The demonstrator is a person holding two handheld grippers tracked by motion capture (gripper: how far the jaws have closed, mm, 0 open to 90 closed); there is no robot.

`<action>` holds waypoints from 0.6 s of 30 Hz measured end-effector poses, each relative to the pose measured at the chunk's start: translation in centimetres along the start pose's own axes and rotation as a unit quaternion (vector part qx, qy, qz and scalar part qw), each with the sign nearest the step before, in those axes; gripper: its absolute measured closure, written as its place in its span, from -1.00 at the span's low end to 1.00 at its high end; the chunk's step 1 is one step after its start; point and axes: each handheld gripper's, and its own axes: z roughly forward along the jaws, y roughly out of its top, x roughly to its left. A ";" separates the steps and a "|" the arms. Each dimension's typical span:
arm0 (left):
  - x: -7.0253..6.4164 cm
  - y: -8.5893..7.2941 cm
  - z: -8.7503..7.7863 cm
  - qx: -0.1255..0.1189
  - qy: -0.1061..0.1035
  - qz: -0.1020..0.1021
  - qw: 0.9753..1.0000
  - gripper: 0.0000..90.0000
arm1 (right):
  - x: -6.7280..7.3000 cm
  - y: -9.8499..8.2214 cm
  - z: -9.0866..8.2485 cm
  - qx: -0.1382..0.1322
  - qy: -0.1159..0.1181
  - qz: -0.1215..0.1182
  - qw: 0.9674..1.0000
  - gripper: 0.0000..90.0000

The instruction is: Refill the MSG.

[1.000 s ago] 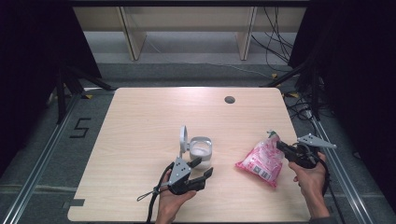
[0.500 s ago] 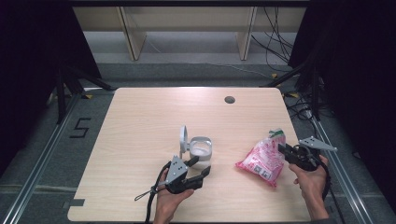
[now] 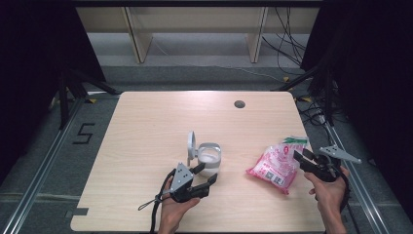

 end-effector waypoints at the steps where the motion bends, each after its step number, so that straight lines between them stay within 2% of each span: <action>1: 0.0 0.1 -0.1 0.002 0.003 -0.002 1.000 -0.08 | 0.1 0.0 -0.1 0.002 -0.003 0.007 1.000 0.26; 2: 0.2 0.1 -0.1 0.001 0.000 0.010 1.000 -0.09 | 0.3 0.1 -0.3 0.006 -0.005 0.030 1.000 0.25; 3: 0.2 0.1 -0.2 0.002 0.001 0.012 1.000 -0.10 | -0.3 0.1 -0.4 -0.004 0.002 0.009 1.000 0.25; 4: 0.2 0.1 -0.3 0.003 0.001 0.012 1.000 -0.10 | 0.0 0.1 -0.5 -0.008 -0.005 0.028 1.000 0.25; 5: 0.2 0.1 -0.2 -0.002 -0.001 0.008 1.000 -0.09 | -0.3 0.2 -0.6 -0.007 0.004 0.015 1.000 0.25; 6: 0.3 0.1 -0.4 0.002 0.003 0.009 1.000 -0.09 | 0.0 0.2 -0.8 -0.009 -0.010 0.028 1.000 0.24; 7: 0.4 0.1 -0.4 0.003 0.002 0.013 1.000 -0.10 | -0.2 0.2 -0.7 -0.011 0.001 0.010 1.000 0.23; 8: 0.4 0.1 -0.5 0.000 0.004 0.007 1.000 -0.10 | 0.1 0.2 -0.8 -0.012 -0.006 0.027 1.000 0.22; 9: 0.5 0.2 -0.6 0.002 0.005 0.012 1.000 -0.10 | 0.1 0.2 -0.8 -0.020 0.002 0.019 1.000 0.22; 10: 0.6 0.1 -0.6 -0.003 0.003 0.007 1.000 -0.10 | 0.2 0.2 -0.7 -0.030 0.008 0.016 0.999 0.22; 11: 0.6 0.2 -0.7 0.001 0.008 0.009 1.000 -0.10 | 0.6 0.2 -0.8 -0.026 0.006 0.025 0.999 0.21; 12: 0.7 0.2 -0.8 -0.004 0.004 0.006 1.000 -0.10 | 0.9 0.3 -0.8 -0.024 0.014 0.027 0.999 0.20; 14: 0.8 0.2 -1.0 -0.002 0.010 0.009 1.000 -0.10 | 1.4 0.3 -0.5 -0.031 0.022 0.007 0.999 0.19; 16: 1.0 0.2 -1.1 -0.004 0.011 0.005 1.000 -0.10 | 2.4 0.2 -0.3 -0.026 0.035 0.014 0.999 0.17; 18: 1.1 0.3 -1.3 -0.001 0.014 0.010 1.000 -0.10 | 3.1 0.0 0.1 -0.022 0.049 0.006 0.999 0.14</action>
